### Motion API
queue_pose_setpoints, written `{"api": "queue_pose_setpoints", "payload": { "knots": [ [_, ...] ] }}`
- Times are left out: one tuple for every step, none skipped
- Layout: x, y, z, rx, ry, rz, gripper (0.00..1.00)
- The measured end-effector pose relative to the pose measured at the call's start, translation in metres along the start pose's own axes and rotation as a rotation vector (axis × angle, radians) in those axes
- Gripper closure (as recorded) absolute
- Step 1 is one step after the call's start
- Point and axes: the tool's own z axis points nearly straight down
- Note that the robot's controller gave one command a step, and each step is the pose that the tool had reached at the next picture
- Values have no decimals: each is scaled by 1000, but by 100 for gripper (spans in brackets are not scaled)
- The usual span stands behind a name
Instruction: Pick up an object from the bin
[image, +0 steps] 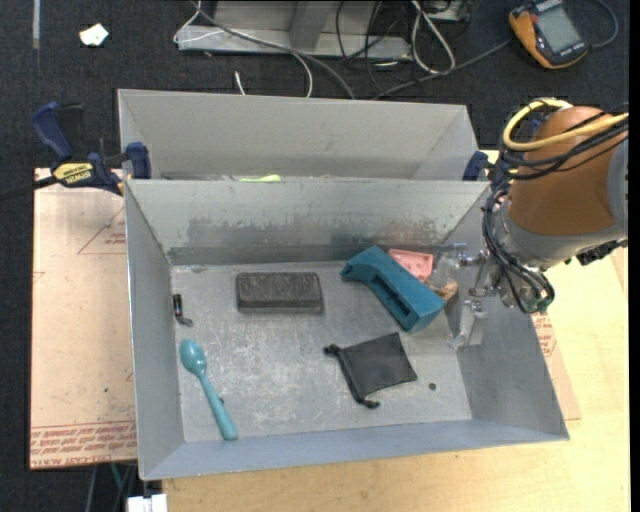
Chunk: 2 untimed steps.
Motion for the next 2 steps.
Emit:
{"api": "queue_pose_setpoints", "payload": {
  "knots": [
    [-1, 1, -5, 1, -8, -3, 0],
    [15, 15, 27, 2, -12, -99, 0]
  ]
}}
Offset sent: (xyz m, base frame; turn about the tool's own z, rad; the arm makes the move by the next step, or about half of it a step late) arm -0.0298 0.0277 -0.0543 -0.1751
